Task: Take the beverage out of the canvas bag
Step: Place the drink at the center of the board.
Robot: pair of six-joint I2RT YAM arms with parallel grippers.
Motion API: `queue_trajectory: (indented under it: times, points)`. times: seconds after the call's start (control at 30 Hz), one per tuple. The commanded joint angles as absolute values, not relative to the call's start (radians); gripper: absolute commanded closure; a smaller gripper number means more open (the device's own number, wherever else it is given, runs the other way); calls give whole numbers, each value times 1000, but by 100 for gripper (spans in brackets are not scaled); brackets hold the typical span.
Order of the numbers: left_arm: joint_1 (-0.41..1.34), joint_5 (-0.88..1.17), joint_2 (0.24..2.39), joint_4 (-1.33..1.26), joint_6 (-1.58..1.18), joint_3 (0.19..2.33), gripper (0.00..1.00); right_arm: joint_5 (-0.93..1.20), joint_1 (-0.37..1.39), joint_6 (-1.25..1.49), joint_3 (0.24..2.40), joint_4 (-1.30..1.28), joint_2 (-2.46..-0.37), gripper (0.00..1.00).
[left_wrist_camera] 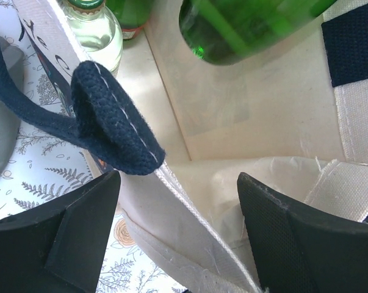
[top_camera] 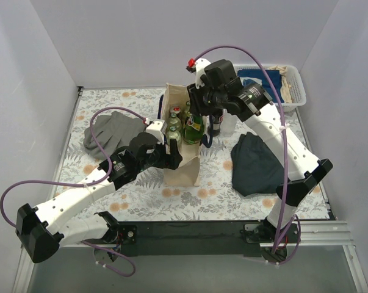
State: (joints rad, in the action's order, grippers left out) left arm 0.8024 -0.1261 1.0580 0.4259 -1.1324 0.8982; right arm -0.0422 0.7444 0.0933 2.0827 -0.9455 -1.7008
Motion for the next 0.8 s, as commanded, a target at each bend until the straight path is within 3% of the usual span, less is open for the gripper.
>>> queue_trajectory:
  times: [0.0,0.77]
  points:
    - [805,-147,1057,463,-1104,917,24,-60,744,81,2197,-844,-1626,99]
    - [805,-149,1062,459,-1103,919,24,-135,746,64,2230,-724,-1580,99]
